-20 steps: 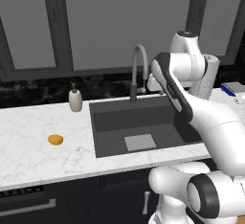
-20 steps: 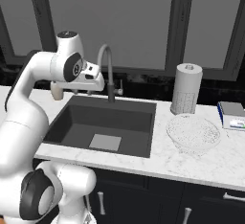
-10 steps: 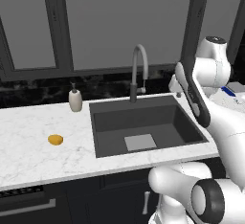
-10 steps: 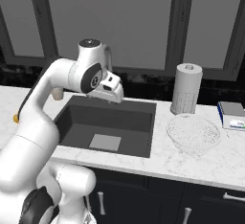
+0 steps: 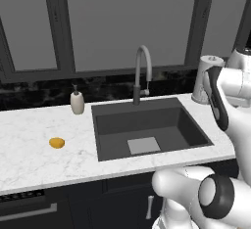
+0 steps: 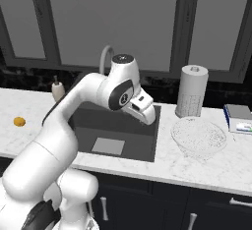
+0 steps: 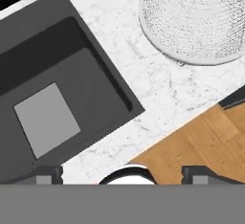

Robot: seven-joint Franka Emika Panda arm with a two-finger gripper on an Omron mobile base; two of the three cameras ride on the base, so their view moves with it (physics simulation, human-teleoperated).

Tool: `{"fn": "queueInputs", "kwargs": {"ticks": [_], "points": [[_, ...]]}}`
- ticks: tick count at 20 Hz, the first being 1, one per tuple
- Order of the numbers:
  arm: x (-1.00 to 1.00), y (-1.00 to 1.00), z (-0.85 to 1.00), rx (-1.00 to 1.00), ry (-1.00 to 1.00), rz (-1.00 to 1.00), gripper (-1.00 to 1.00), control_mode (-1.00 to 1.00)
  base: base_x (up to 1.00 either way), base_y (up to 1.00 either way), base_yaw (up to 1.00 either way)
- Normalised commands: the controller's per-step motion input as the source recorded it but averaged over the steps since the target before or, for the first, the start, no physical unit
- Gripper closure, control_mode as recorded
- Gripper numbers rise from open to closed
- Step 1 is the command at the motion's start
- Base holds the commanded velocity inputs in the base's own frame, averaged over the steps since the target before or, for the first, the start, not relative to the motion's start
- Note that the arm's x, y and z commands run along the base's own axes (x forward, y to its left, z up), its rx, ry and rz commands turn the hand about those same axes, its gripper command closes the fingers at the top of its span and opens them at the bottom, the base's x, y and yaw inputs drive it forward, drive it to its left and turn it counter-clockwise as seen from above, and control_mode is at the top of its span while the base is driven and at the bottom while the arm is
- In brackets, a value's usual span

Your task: Put the colander in the sink, put the mango in the colander, and turn on the sink faucet and pour water over the colander.

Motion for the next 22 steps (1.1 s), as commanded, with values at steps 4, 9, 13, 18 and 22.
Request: {"fn": "queueInputs", "kwargs": {"ticks": [4,9,13,18,22], "points": [[-0.21,-1.0,-0.2,0.07,0.05,-0.25,-1.0,-1.0,0.0,0.0,0.0],[-0.27,-0.99,-0.19,0.09,0.04,-0.19,-1.0,-1.0,0.0,0.0,0.0],[-0.14,-0.8,-0.24,0.05,0.12,-0.19,-1.0,-1.0,0.0,0.0,0.0],[-0.06,-0.57,-0.33,0.01,0.06,-0.16,-1.0,-1.0,0.0,0.0,0.0],[0.05,-0.24,-0.23,0.01,0.0,-0.09,-1.0,-1.0,0.0,0.0,0.0]]}}
